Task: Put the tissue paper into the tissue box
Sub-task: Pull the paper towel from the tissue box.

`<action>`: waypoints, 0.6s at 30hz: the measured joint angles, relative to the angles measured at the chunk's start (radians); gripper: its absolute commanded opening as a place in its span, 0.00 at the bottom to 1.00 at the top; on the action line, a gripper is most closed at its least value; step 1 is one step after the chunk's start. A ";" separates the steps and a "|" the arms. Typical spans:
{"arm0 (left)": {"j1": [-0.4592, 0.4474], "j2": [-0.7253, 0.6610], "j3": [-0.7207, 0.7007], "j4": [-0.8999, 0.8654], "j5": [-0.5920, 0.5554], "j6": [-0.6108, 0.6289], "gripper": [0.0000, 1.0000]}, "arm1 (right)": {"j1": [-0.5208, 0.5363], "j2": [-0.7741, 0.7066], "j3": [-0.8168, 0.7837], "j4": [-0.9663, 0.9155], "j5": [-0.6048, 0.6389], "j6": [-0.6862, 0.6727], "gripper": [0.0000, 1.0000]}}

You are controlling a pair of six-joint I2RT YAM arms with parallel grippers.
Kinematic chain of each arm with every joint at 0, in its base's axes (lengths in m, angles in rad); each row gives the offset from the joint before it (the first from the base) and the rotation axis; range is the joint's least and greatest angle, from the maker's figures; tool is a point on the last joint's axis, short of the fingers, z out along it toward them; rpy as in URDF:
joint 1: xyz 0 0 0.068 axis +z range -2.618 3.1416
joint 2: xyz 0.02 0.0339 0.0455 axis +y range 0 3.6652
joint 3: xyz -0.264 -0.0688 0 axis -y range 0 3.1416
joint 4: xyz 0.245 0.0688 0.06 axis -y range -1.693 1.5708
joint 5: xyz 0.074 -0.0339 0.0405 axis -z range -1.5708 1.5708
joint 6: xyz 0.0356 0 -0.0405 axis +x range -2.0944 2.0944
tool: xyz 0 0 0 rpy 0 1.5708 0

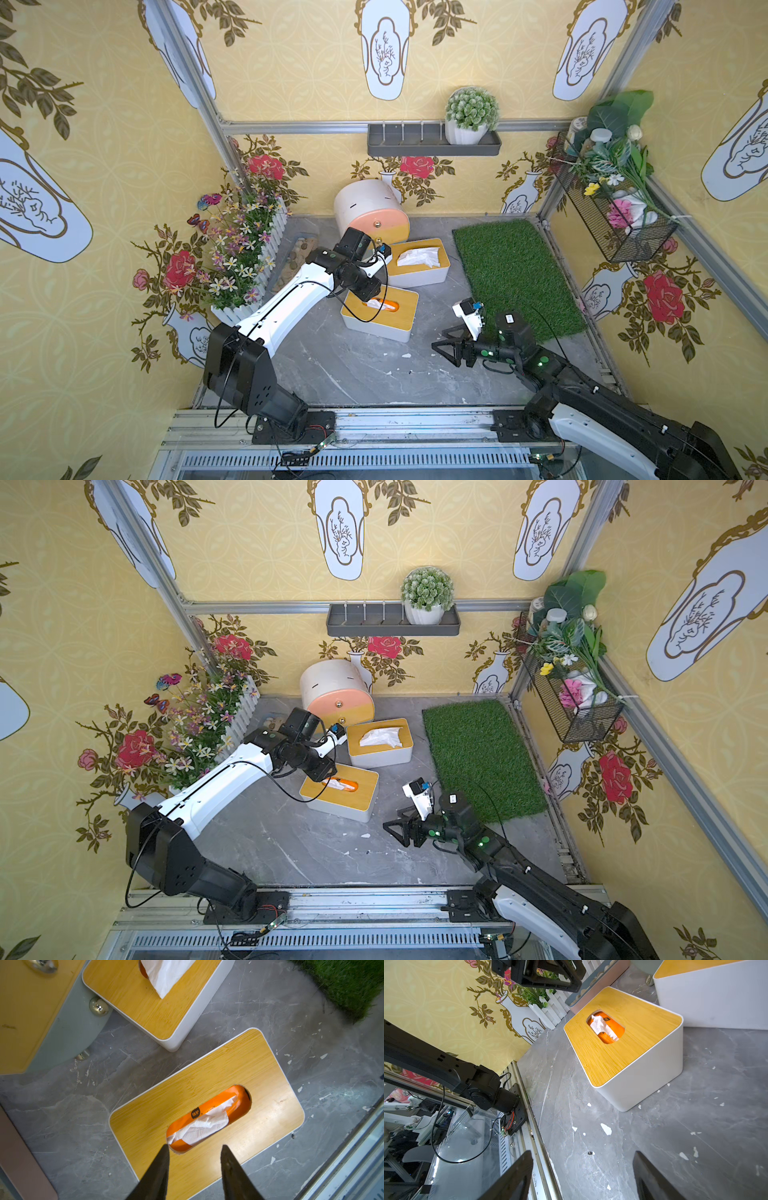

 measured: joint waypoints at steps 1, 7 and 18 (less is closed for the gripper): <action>-0.007 0.010 0.004 -0.003 -0.005 0.011 0.40 | 0.002 -0.001 -0.005 0.008 0.000 0.000 0.77; -0.071 0.117 0.034 -0.017 -0.024 0.055 0.30 | 0.008 -0.008 -0.030 0.049 -0.002 0.045 0.77; -0.103 0.135 0.018 -0.034 -0.070 0.067 0.28 | 0.013 -0.075 -0.075 0.088 -0.001 0.098 0.77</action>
